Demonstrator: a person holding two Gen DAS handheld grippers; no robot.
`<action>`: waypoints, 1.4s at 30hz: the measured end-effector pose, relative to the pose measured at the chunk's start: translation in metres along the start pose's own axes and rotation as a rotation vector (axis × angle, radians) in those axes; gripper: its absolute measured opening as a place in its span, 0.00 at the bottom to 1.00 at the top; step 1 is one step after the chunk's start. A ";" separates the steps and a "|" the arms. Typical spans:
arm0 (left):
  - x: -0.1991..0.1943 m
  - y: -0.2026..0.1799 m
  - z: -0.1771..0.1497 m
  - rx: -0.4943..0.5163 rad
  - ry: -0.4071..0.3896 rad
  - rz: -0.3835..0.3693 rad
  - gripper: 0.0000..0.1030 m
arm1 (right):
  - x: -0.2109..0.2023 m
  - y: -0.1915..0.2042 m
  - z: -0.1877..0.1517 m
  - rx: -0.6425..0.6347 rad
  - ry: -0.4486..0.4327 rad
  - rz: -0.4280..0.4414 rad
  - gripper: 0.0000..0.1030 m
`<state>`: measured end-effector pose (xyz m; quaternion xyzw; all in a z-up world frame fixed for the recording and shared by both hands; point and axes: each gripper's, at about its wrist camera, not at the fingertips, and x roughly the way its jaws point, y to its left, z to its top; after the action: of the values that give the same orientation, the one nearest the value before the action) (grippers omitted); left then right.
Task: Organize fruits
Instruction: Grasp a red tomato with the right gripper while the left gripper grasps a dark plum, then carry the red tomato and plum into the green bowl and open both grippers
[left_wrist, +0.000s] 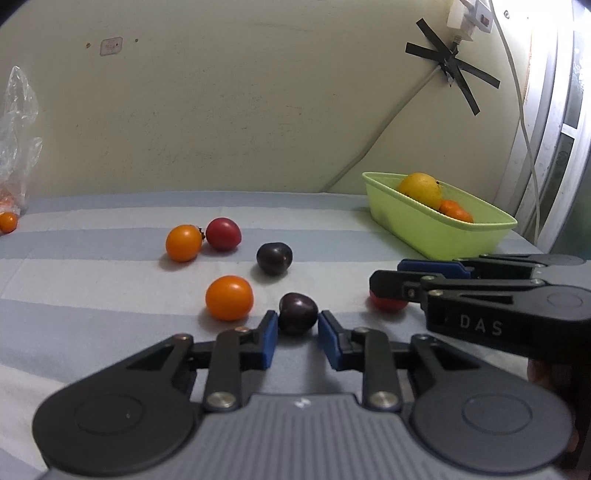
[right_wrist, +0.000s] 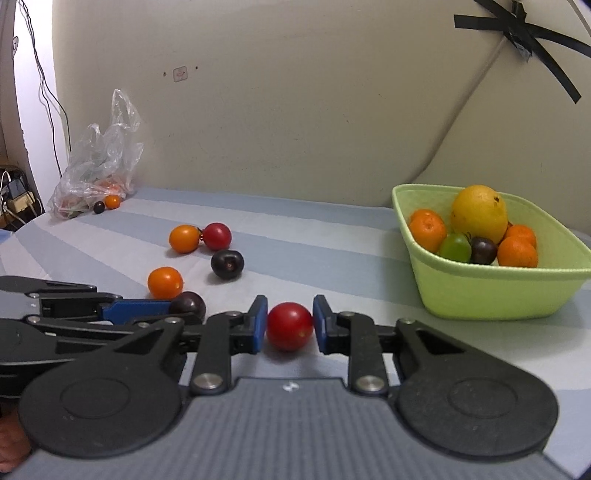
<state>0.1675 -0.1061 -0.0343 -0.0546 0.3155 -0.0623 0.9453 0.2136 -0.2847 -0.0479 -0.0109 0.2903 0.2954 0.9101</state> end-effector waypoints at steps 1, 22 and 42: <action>0.000 0.000 0.000 0.001 0.000 0.000 0.25 | 0.000 0.001 0.000 -0.002 0.001 0.000 0.30; 0.012 -0.013 0.007 0.039 0.007 0.045 0.27 | -0.001 -0.006 -0.002 -0.007 0.012 -0.040 0.32; 0.005 -0.017 0.002 0.077 -0.041 0.006 0.23 | 0.001 -0.002 -0.002 -0.037 0.029 -0.041 0.31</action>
<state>0.1707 -0.1235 -0.0334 -0.0187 0.2935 -0.0703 0.9532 0.2144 -0.2859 -0.0507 -0.0381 0.2976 0.2819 0.9113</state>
